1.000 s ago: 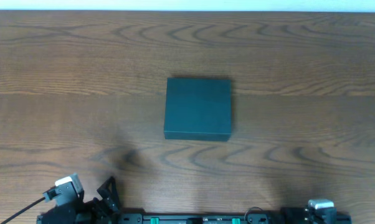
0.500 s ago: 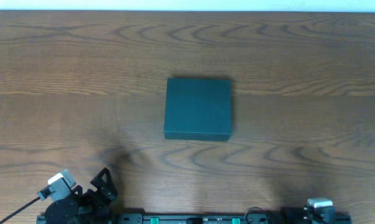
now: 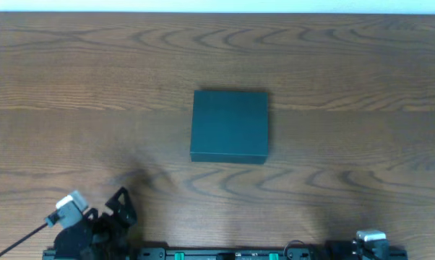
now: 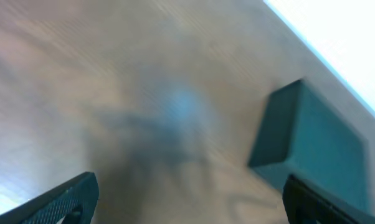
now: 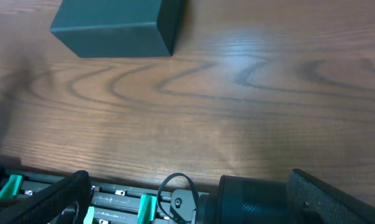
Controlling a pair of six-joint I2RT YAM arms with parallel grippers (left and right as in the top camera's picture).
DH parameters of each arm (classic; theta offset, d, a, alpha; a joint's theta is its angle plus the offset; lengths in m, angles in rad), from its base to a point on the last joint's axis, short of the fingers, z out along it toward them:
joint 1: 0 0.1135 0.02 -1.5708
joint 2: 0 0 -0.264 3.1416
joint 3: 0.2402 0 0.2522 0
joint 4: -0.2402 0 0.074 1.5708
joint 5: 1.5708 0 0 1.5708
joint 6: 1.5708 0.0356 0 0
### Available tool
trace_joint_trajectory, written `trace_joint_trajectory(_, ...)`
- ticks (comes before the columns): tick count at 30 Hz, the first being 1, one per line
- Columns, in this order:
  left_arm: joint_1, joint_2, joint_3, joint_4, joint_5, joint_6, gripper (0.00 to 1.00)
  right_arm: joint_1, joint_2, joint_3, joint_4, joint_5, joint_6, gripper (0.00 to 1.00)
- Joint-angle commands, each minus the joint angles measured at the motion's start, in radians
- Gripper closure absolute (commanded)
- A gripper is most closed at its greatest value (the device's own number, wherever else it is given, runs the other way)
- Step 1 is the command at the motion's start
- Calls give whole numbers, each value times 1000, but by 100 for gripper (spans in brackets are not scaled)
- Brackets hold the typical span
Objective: Pack container
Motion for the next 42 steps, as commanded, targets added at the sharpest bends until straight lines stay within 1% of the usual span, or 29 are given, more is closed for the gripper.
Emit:
trace_joint_trajectory(1,4,-6,-27,131,68,159,5,-13,-10,-6,-2,2,8,1)
trace_joint_trajectory(3,4,-6,-44,212,88,338,5,-13,-10,-6,-2,2,8,1)
trace_joint_trajectory(7,4,-6,-104,262,89,578,5,-13,-10,-6,-2,2,8,1)
trace_joint_trajectory(9,4,-6,-152,269,89,645,5,-13,-10,-6,-2,2,8,1)
trace_joint_trajectory(11,4,-6,-202,291,89,686,5,-13,-10,-6,-1,2,8,1)
trace_joint_trajectory(15,4,-6,-274,332,89,745,5,-13,-10,-6,-2,2,8,1)
trace_joint_trajectory(24,4,-6,-381,335,116,894,5,-13,-10,-6,-2,2,8,1)
trace_joint_trajectory(42,4,-6,-397,324,101,894,5,-13,-10,-6,-2,2,8,1)
